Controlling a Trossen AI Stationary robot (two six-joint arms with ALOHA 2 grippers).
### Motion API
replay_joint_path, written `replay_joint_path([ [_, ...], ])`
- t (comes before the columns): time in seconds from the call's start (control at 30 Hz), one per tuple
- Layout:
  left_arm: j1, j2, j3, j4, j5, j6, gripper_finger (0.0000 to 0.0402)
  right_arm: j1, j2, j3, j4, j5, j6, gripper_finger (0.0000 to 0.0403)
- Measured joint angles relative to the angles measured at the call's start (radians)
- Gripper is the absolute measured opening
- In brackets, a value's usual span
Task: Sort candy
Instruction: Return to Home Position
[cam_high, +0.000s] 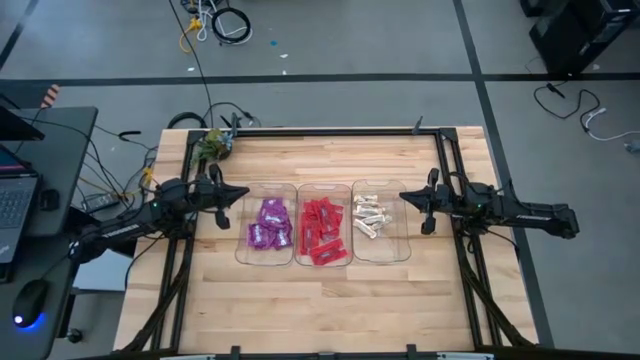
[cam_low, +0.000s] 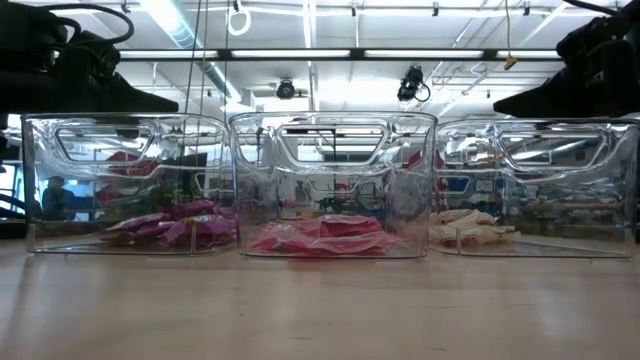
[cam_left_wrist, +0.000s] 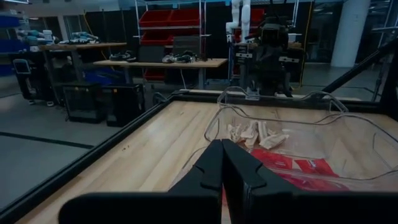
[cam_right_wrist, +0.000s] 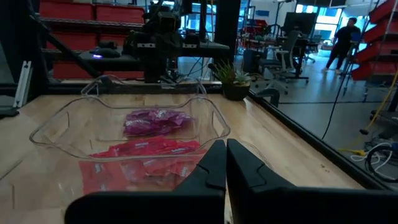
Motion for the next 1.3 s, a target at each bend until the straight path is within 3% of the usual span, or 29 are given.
replay_joint_path([
  [0.8,0.0,0.001,0.0,0.007,-0.008,0.022,0.0008,-0.001,0.007,0.0,0.002,0.01,0.08,0.0001],
  [1.1,0.0,0.001,-0.001,0.01,-0.008,0.023,0.0008,-0.075,0.091,0.0,0.002,-0.005,0.114,0.0],
  [1.3,0.0,0.0,-0.001,0.025,-0.008,0.05,0.0007,-0.085,0.065,0.0,0.002,-0.004,0.07,0.0],
])
